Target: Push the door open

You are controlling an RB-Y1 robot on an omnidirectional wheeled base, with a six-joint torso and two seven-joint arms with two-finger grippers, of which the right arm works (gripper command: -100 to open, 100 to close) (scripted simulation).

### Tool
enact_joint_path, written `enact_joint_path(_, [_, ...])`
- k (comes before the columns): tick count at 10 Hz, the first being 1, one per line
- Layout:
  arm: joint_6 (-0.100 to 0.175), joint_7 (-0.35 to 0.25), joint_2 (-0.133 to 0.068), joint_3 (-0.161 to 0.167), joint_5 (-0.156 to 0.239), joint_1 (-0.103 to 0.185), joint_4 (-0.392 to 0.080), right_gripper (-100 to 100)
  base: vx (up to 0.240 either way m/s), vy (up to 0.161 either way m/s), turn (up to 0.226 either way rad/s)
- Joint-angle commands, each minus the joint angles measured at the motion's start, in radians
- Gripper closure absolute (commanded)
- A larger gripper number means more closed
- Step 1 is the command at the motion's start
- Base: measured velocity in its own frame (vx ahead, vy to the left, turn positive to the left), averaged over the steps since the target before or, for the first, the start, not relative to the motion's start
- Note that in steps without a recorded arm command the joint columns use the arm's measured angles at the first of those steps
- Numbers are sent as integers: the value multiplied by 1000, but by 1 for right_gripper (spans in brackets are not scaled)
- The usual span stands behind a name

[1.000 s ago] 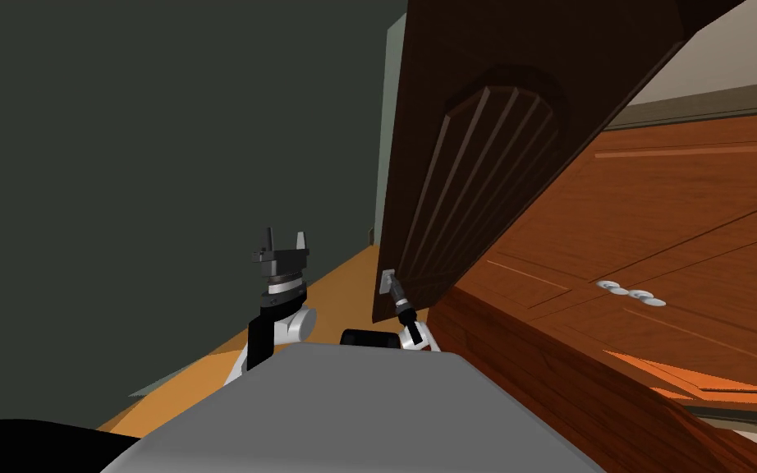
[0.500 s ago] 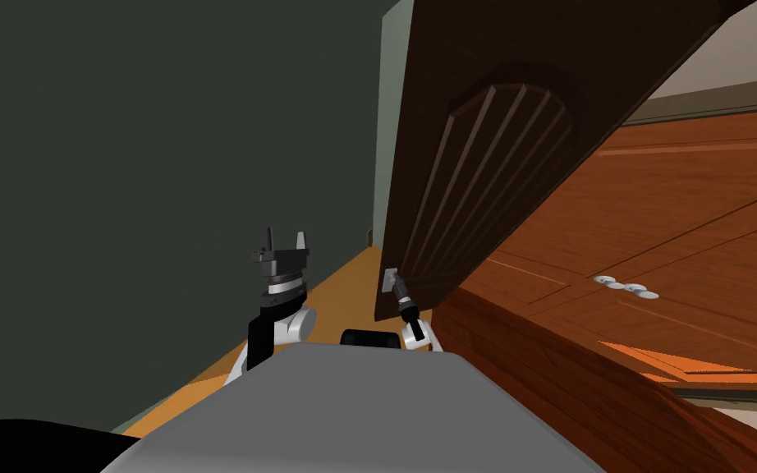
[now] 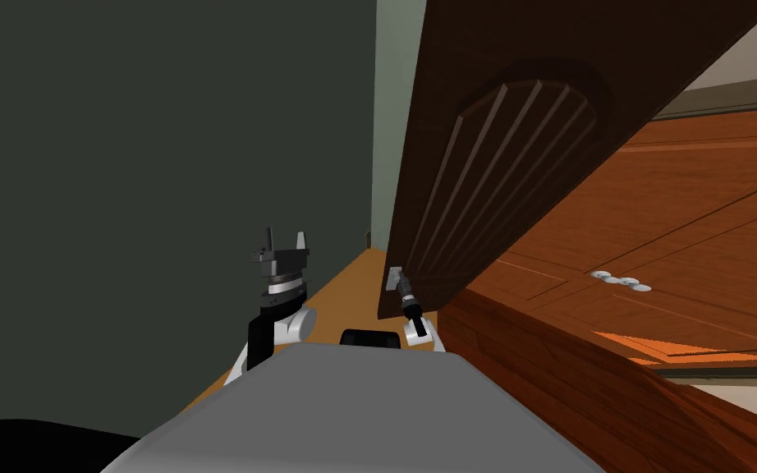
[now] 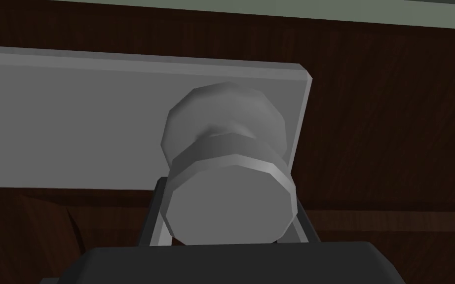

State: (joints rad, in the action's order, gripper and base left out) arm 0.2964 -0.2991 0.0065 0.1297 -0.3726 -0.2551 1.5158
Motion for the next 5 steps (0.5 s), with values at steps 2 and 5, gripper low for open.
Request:
enact_joint_path(2, [-3,6,31,-24,9,14,-5,100,133,130,-75])
enact_joint_path(5, [-5,7,-14,-55,15,15,1,100,118,89,-74])
